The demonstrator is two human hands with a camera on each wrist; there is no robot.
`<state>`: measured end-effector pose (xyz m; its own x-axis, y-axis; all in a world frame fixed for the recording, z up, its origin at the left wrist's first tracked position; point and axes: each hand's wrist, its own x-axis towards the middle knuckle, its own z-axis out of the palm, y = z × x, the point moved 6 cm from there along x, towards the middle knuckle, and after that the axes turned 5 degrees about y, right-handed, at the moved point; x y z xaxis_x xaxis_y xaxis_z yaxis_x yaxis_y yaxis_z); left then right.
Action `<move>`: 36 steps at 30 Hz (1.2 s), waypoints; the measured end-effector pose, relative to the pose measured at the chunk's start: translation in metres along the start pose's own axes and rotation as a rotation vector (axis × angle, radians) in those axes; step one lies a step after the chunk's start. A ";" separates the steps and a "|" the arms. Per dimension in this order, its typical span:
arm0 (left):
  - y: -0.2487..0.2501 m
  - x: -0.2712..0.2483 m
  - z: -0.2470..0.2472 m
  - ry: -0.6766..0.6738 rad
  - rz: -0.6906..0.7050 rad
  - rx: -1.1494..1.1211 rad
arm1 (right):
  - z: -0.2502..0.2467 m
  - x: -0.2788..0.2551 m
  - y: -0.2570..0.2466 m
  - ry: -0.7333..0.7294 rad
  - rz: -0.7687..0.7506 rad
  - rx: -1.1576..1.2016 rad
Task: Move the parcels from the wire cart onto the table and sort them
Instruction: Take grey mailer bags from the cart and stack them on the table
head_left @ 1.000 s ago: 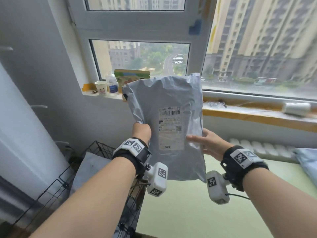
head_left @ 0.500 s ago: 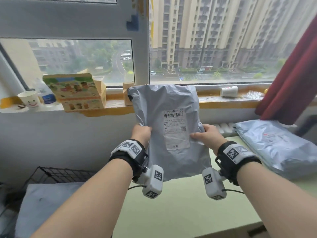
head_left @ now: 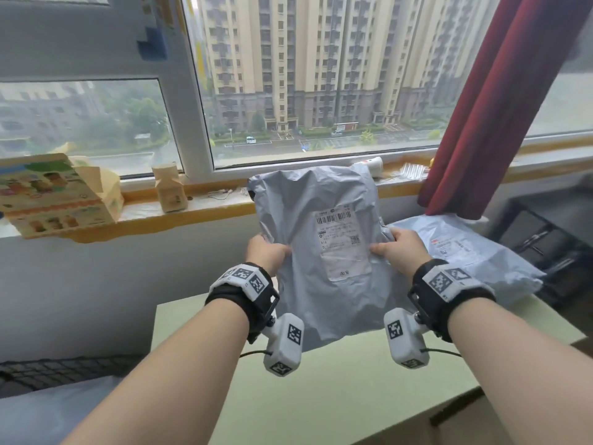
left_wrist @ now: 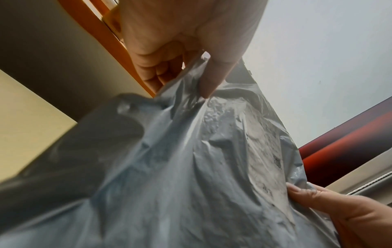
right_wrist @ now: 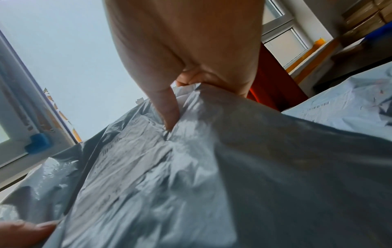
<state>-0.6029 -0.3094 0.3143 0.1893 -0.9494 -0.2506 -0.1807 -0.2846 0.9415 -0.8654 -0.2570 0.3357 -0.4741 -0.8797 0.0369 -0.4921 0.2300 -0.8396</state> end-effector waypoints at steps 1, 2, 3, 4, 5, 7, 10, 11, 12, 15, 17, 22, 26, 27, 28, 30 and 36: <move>0.000 0.003 0.014 0.006 0.005 0.007 | -0.008 0.010 0.007 0.000 -0.006 -0.011; 0.001 0.004 0.027 0.011 0.015 0.020 | -0.016 0.021 0.014 -0.005 -0.007 -0.025; 0.000 0.007 0.042 0.019 0.022 0.039 | -0.024 0.032 0.021 -0.008 -0.013 -0.036; 0.000 0.008 0.056 0.026 0.028 0.060 | -0.032 0.044 0.028 -0.012 -0.017 -0.044; -0.001 0.010 0.069 0.031 0.032 0.074 | -0.038 0.055 0.035 -0.018 -0.022 -0.049; -0.003 0.014 0.094 0.037 0.035 0.098 | -0.049 0.077 0.048 -0.036 -0.027 -0.069; -0.010 0.022 0.127 0.056 0.014 0.137 | -0.058 0.105 0.069 -0.069 -0.016 -0.141; -0.014 0.026 0.137 0.061 0.003 0.136 | -0.060 0.113 0.077 -0.085 -0.008 -0.165; -0.018 0.027 0.146 0.064 -0.012 0.144 | -0.060 0.121 0.085 -0.103 -0.002 -0.184; -0.034 0.035 0.169 0.084 -0.051 0.176 | -0.058 0.142 0.108 -0.149 0.011 -0.274; -0.044 0.039 0.180 0.098 -0.065 0.192 | -0.056 0.152 0.119 -0.184 0.017 -0.357; -0.061 0.046 0.197 0.132 -0.139 0.221 | -0.050 0.169 0.133 -0.249 -0.002 -0.514; -0.052 0.049 0.208 0.132 -0.151 0.201 | -0.052 0.190 0.133 -0.253 0.020 -0.457; -0.044 0.050 0.213 0.124 -0.140 0.197 | -0.056 0.196 0.130 -0.236 0.010 -0.438; -0.035 0.049 0.218 0.109 -0.133 0.190 | -0.062 0.203 0.126 -0.219 0.001 -0.428; -0.017 0.049 0.234 0.073 -0.119 0.153 | -0.079 0.216 0.120 -0.182 -0.016 -0.431; 0.015 0.046 0.306 -0.061 -0.078 0.142 | -0.149 0.246 0.142 -0.023 0.039 -0.480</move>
<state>-0.8924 -0.3980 0.2483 0.1499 -0.9289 -0.3387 -0.3033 -0.3693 0.8784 -1.1612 -0.3790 0.3066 -0.4854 -0.8743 -0.0062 -0.7581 0.4244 -0.4952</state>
